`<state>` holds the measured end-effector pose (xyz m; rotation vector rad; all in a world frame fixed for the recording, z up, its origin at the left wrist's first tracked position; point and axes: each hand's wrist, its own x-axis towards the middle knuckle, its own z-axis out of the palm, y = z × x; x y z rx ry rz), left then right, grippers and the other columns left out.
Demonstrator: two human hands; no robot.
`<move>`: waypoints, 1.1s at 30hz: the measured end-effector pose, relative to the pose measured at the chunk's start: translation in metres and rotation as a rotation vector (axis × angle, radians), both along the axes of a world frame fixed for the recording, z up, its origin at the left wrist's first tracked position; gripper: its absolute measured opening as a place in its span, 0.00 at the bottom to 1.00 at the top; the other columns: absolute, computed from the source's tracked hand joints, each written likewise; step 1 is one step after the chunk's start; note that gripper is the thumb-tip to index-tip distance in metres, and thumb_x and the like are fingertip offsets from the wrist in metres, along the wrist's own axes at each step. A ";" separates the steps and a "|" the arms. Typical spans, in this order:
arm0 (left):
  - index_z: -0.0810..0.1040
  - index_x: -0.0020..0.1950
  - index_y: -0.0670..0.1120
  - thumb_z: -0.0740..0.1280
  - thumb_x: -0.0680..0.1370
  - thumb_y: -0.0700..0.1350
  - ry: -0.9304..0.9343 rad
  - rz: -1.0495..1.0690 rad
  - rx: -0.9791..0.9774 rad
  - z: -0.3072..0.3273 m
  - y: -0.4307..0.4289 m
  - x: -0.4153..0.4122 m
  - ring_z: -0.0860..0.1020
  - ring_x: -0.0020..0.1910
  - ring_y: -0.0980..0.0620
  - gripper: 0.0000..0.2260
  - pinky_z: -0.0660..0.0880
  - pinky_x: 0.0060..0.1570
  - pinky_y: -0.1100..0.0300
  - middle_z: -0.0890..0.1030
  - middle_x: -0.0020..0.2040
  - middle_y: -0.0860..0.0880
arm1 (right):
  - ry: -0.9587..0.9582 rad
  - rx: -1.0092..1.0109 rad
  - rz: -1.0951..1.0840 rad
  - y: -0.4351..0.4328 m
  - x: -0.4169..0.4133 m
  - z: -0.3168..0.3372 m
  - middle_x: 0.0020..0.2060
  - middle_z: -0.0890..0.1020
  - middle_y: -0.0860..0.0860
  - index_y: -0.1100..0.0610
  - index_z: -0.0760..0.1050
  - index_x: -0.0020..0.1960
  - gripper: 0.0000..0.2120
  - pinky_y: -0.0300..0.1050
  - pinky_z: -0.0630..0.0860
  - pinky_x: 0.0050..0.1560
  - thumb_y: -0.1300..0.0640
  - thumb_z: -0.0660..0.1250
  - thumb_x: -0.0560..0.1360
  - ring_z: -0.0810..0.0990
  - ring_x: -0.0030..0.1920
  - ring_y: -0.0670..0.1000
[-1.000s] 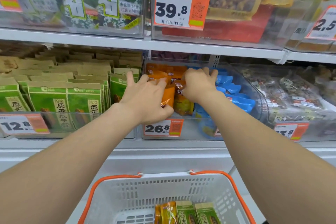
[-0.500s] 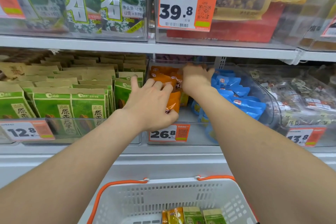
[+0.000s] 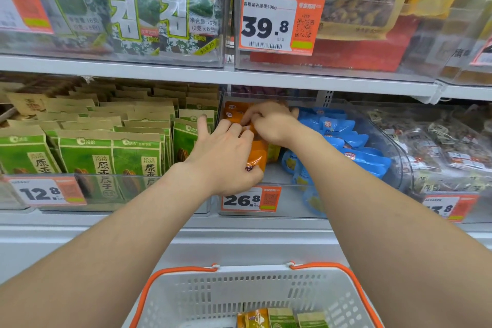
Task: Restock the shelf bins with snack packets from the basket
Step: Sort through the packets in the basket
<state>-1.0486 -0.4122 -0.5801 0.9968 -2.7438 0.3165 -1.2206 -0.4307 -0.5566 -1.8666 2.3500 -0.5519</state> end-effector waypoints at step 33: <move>0.75 0.60 0.47 0.57 0.76 0.66 -0.006 -0.042 0.016 0.001 -0.004 0.007 0.72 0.62 0.43 0.26 0.56 0.69 0.30 0.79 0.51 0.50 | 0.170 -0.177 -0.148 -0.042 0.001 -0.005 0.59 0.79 0.49 0.42 0.81 0.53 0.11 0.58 0.62 0.71 0.58 0.66 0.81 0.75 0.64 0.57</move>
